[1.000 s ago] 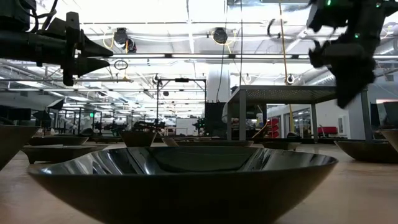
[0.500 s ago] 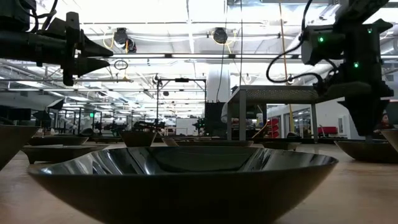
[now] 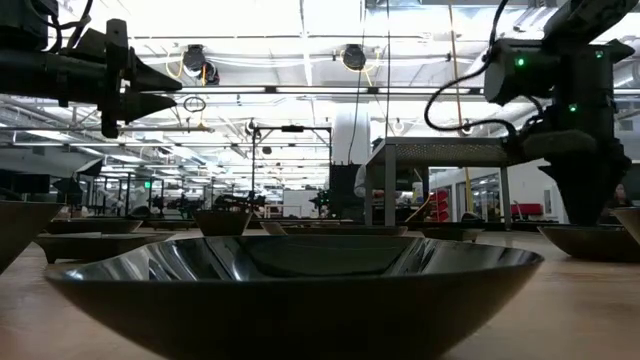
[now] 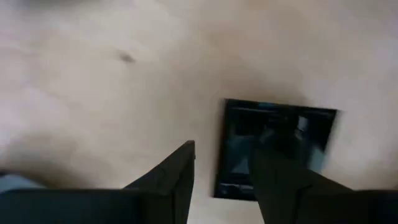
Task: Pick & Place Mini shaped plates
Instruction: Put the black square plate on the shelf
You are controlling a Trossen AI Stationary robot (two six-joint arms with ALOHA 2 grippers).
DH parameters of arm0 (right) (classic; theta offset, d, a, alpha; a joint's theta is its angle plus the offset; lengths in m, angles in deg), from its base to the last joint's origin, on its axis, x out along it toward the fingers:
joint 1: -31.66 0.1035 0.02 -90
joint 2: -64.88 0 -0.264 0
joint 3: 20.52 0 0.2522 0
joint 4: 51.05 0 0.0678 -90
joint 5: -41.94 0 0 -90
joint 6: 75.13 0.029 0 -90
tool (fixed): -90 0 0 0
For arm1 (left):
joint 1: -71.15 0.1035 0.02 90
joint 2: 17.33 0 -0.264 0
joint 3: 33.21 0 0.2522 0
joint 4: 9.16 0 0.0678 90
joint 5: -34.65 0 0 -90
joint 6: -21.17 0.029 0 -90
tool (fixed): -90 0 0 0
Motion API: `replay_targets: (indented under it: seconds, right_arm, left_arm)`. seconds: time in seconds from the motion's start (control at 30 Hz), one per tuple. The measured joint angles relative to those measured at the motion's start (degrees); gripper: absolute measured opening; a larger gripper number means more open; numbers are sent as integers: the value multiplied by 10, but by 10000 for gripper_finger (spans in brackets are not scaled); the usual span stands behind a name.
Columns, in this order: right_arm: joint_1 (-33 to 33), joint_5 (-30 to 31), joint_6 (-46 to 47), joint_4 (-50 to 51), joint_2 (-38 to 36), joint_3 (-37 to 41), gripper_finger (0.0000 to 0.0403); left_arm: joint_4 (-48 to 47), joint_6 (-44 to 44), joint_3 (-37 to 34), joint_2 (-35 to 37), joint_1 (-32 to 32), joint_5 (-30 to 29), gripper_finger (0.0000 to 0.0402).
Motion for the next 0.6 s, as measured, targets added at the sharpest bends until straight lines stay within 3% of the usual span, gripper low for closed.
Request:
replay_targets:
  seconds: [0.3, 0.6]
  right_arm:
    - [50, 88, 7, 1, 0, 0, 134]
    - [55, 92, 36, -11, 8, 20, 134]
  left_arm:
    - [0, 0, 0, 0, 0, 0, 173]
    - [0, 0, 0, 0, 0, 0, 173]
